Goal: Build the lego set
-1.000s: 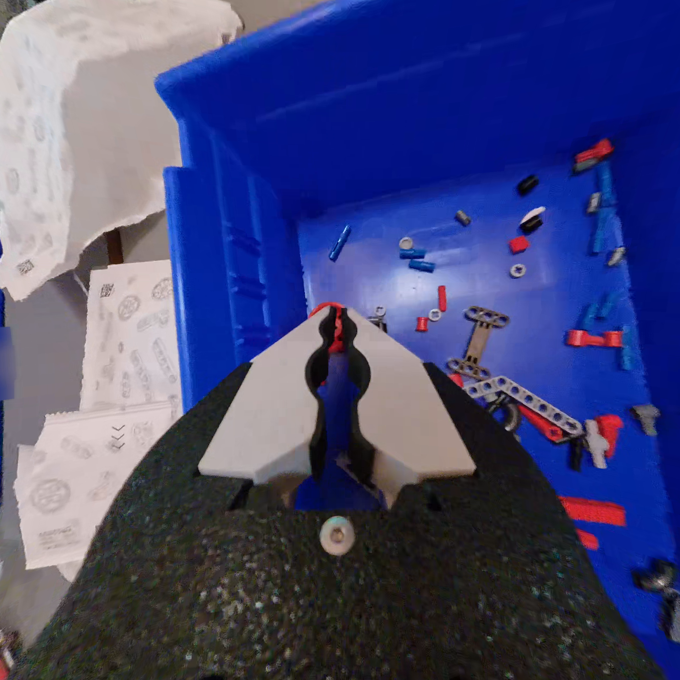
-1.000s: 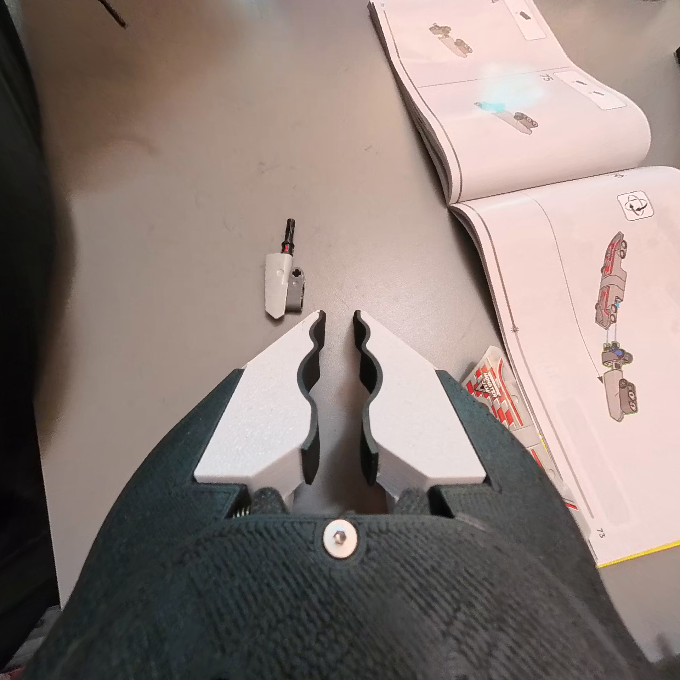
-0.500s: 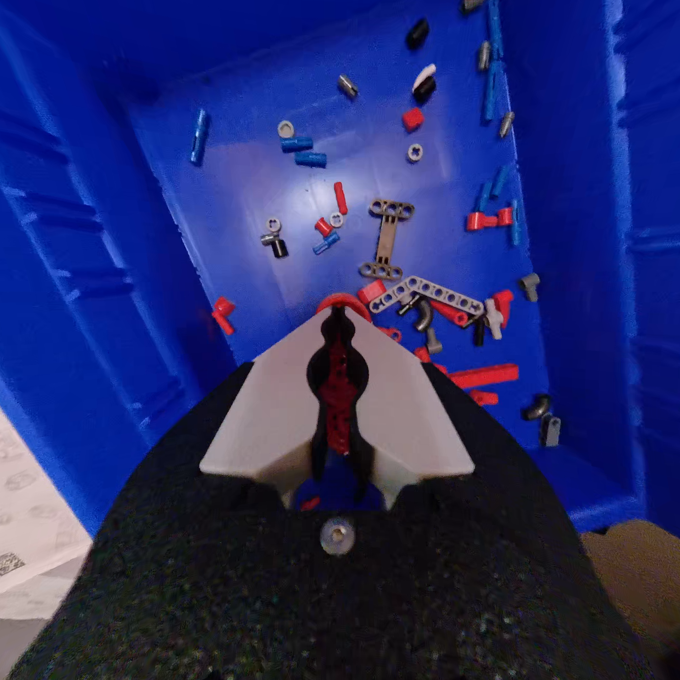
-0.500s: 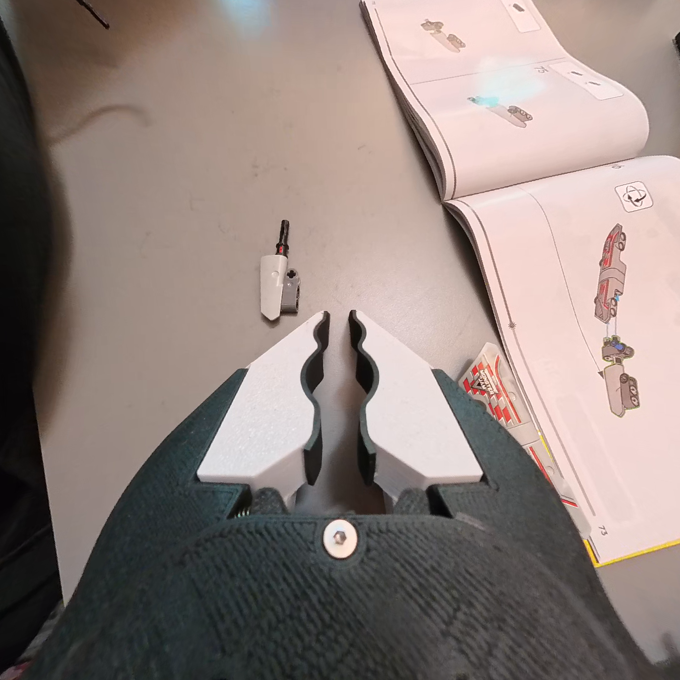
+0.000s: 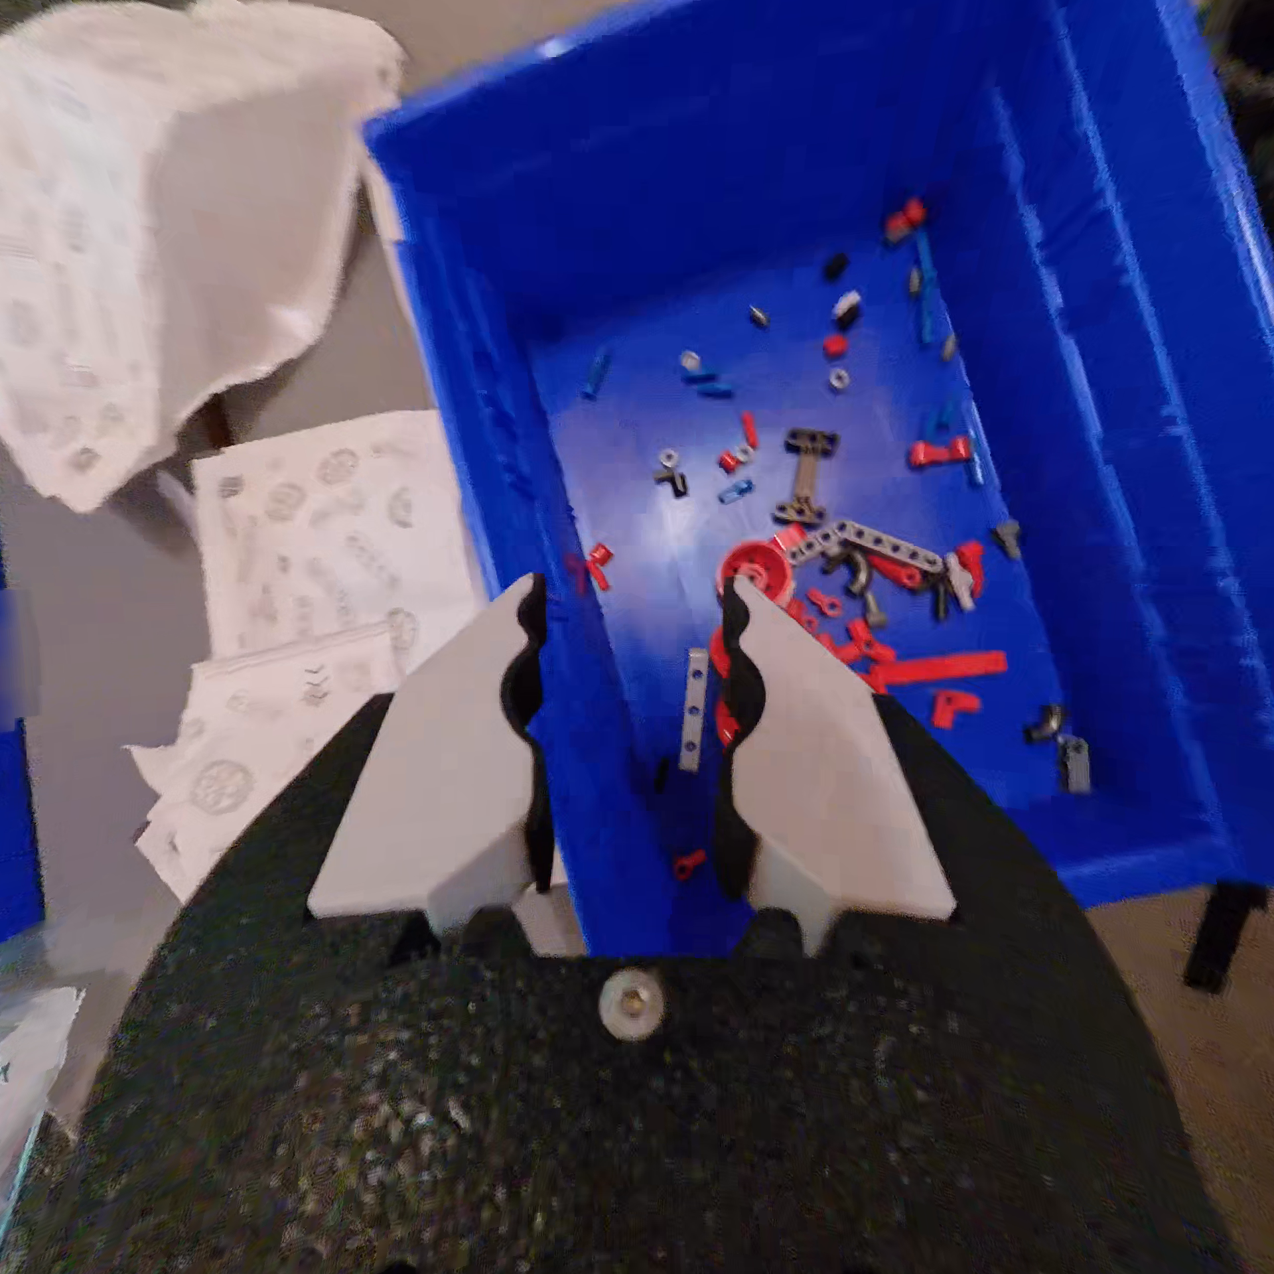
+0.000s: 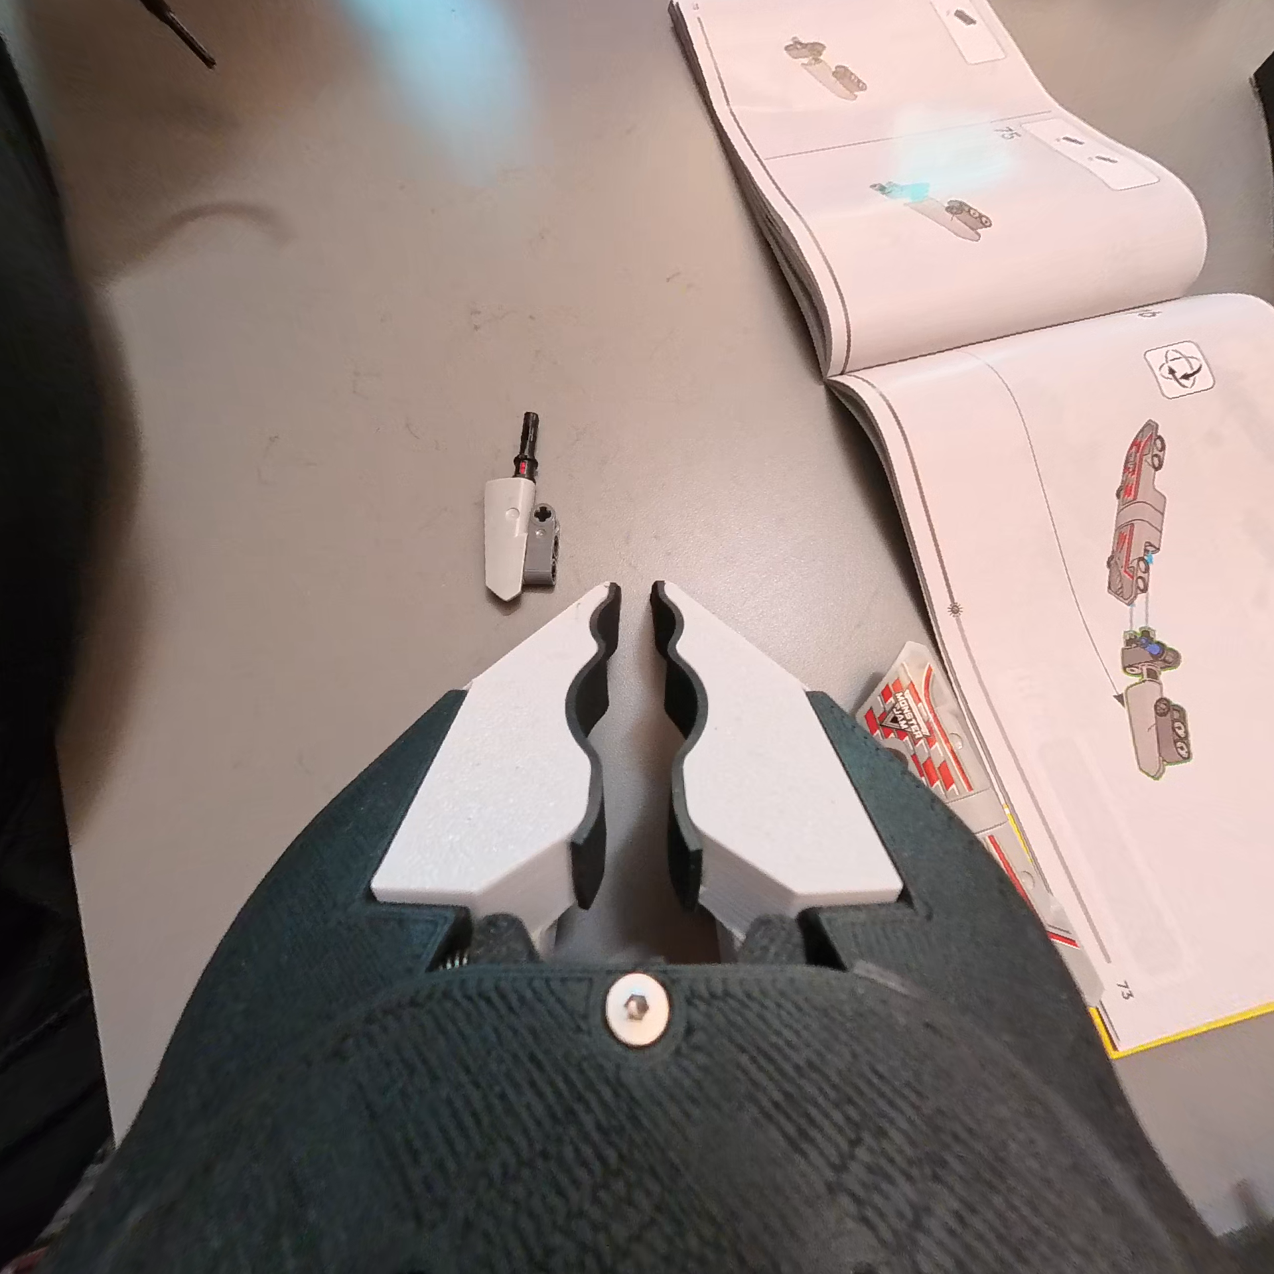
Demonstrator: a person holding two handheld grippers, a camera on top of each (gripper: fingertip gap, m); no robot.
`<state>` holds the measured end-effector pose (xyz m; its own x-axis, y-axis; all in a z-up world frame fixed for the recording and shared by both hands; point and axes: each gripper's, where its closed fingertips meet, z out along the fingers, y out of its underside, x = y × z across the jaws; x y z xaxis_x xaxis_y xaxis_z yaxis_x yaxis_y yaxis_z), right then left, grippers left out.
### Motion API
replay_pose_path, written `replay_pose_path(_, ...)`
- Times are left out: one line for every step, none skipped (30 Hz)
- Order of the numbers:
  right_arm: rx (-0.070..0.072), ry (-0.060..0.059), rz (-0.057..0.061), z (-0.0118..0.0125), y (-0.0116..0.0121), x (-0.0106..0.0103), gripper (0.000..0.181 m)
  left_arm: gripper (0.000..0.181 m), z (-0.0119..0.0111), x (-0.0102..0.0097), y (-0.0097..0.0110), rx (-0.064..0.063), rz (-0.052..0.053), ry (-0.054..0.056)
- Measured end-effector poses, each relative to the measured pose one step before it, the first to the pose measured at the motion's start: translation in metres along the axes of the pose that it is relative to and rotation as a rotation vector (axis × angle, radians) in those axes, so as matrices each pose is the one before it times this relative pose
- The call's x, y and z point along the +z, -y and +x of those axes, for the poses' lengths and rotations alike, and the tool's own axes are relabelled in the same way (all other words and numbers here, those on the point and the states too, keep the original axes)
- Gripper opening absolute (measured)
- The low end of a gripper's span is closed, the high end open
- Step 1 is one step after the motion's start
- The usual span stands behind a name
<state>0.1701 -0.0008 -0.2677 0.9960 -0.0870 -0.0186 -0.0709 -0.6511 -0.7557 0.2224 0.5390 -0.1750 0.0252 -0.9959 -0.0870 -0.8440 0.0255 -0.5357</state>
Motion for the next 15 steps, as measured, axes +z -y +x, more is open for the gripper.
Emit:
replay_pose_path(0.0037, 0.0024, 0.0001, 0.0001, -0.00001, -0.00003, 0.008, 0.047, -0.01261, -0.00179, 0.0048, -0.0462, 0.0399, 0.0384)
replay_pose_path(0.0051, 0.0028, -0.0001, 0.00016, 0.0, -0.00003, 0.007, 0.048, -0.01198, 0.0007, 0.00053, -0.0427, 0.0101, 0.0368)
replay_pose_path(0.0051, 0.0026, 0.0, 0.00018, -0.00006, 0.00004, 0.007, 0.048, -0.00991, 0.00308, -0.00515, -0.0227, -0.0251, 0.0364)
replay_pose_path(0.0043, 0.0023, 0.0, 0.00018, 0.0, -0.00004, 0.006, 0.048, -0.00778, 0.00435, -0.0072, 0.0047, -0.0433, 0.0396)
replay_pose_path(0.0036, 0.0015, 0.0, 0.00014, -0.00002, 0.00009, 0.006, 0.051, -0.00879, 0.00276, -0.00245, 0.0143, -0.0182, 0.0565)
replay_pose_path(0.0009, -0.0001, 0.0, 0.00025, 0.00003, 0.00001, 0.006, 0.054, -0.00741, -0.00094, 0.0038, -0.0011, 0.0231, 0.0539)
replay_pose_path(-0.0001, -0.0011, 0.0, 0.00006, -0.00002, -0.00001, 0.006, 0.052, -0.00324, -0.00211, 0.00478, -0.0067, 0.0295, 0.0298)
replay_pose_path(-0.0007, -0.0015, 0.0, 0.00016, 0.0, 0.0, 0.005, 0.048, 0.00166, -0.00011, -0.0006, 0.012, -0.0024, -0.0017)
replay_pose_path(-0.0027, -0.0022, -0.0001, -0.00001, 0.00009, -0.00002, 0.005, 0.047, 0.0041, 0.00192, -0.00869, 0.019, -0.0535, -0.0175)
replay_pose_path(-0.0037, -0.0031, 0.0, 0.0, -0.00007, -0.00004, 0.005, 0.041, 0.00791, 0.00065, -0.01282, 0.0211, -0.0847, -0.0307)
replay_pose_path(-0.0042, -0.0037, 0.0, 0.00001, 0.0, 0.00003, 0.005, 0.037, 0.0108, -0.00517, -0.00691, 0.0379, -0.0458, -0.0265)
replay_pose_path(-0.0059, -0.0049, -0.0002, -0.00001, 0.00003, -0.00006, 0.005, 0.04, 0.0114, -0.01043, 0.00342, 0.0576, 0.0316, 0.0009)
replay_pose_path(-0.0051, -0.0043, 0.0, 0.00005, 0.0, 0.00002, 0.005, 0.05, 0.0101, -0.00857, 0.00176, 0.0818, 0.0153, 0.0141)
replay_pose_path(-0.0036, -0.003, 0.0, -0.00003, 0.00002, 0.00003, 0.005, 0.047, 0.01038, -0.00415, -0.00405, 0.0898, -0.0212, 0.0023)
replay_pose_path(-0.0024, -0.0019, -0.0001, 0.00003, 0.00003, 0.00004, 0.005, 0.052, 0.01226, -0.00004, -0.00614, 0.0703, -0.0398, -0.0301)
